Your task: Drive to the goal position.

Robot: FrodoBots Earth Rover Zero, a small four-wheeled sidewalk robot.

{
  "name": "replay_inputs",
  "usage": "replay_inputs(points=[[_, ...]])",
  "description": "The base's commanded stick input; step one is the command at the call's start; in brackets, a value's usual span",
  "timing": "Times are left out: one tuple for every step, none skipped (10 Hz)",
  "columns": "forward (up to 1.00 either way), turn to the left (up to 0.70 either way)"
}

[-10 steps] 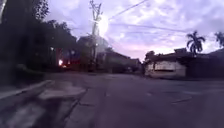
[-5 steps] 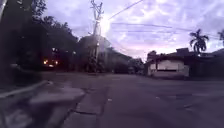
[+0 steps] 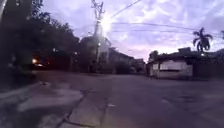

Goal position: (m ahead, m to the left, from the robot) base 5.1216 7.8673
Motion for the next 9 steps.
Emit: replay_inputs(points=[[0.7,0.0],[0.7,0.0],[0.7,0.0],[0.7,0.0],[0.7,0.0],[0.7,0.0],[0.7,0.0],[0.7,0.0],[0.7,0.0]])
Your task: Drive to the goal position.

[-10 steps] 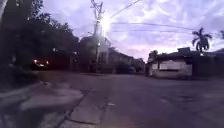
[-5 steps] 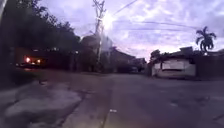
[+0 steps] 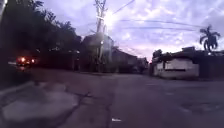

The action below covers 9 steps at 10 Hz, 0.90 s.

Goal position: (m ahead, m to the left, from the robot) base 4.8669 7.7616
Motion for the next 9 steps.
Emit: replay_inputs(points=[[0.7,0.0],[0.7,0.0],[0.7,0.0],[0.7,0.0],[0.7,0.35],[0.7,0.35],[0.7,0.35],[0.7,0.35],[0.7,0.17]])
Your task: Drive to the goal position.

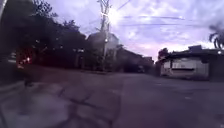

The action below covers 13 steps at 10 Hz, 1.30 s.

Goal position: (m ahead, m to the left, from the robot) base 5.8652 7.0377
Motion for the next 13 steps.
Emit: replay_inputs(points=[[0.7,0.0],[0.7,0.0],[0.7,0.0],[0.7,0.0],[0.7,0.0],[0.7,0.0],[0.7,0.0],[0.7,0.0],[0.7,0.0],[0.7,0.0],[0.7,0.23],[0.7,0.35],[0.7,0.35]])
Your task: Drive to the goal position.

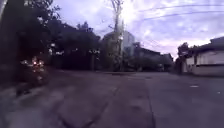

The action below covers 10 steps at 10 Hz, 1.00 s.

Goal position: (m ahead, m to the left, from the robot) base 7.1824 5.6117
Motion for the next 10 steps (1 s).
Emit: replay_inputs(points=[[0.7,0.35],[0.7,0.35],[0.7,0.25],[0.7,0.08],[0.7,0.0],[0.7,0.0],[0.7,0.0],[0.7,0.0],[0.7,0.0],[0.7,0.0]])
